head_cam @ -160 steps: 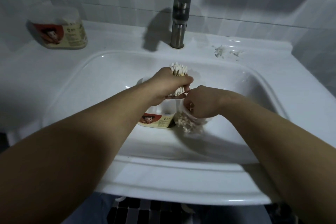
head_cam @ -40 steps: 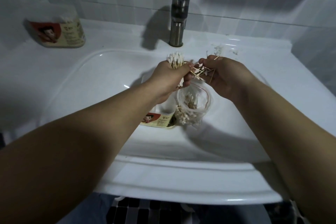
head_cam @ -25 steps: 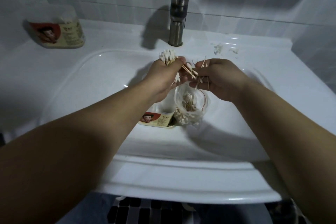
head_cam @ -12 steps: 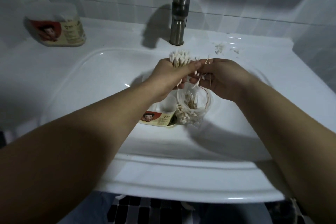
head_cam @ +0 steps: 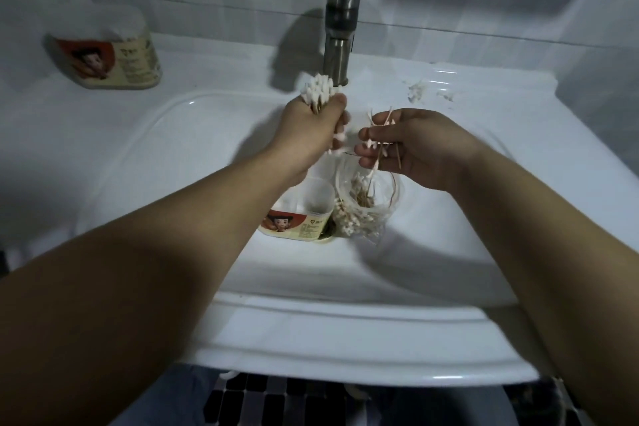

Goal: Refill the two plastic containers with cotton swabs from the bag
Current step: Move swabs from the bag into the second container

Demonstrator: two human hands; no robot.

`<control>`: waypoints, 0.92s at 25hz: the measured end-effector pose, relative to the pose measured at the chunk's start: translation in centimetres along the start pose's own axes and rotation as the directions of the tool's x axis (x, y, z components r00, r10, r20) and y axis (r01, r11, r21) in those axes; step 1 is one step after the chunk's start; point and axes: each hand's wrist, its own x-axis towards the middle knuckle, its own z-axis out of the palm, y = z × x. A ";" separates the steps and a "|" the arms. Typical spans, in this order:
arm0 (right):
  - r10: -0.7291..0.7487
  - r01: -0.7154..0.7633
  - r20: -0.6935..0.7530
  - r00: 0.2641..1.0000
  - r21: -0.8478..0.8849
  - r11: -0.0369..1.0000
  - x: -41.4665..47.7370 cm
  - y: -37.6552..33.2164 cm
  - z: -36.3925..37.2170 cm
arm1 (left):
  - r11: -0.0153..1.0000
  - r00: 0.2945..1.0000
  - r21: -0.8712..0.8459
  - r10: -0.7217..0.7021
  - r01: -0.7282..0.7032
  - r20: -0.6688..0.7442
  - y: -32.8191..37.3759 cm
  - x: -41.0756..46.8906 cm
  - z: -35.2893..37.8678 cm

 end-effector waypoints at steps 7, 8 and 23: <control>-0.112 0.109 0.000 0.994 -0.252 0.962 -0.6 0.3 0.6 | 0.973 0.963 0.114 -0.215 0.199 0.161 -0.7 -0.9 0.1; -0.121 0.119 0.010 0.993 -0.280 0.953 -0.6 0.3 0.6 | 0.975 0.965 0.099 -0.213 0.199 0.151 -0.7 -0.9 0.1; -0.168 0.191 0.092 0.982 -0.542 0.819 -0.8 0.6 0.9 | 0.980 0.985 0.137 -0.157 0.146 0.075 -0.2 -0.6 -0.1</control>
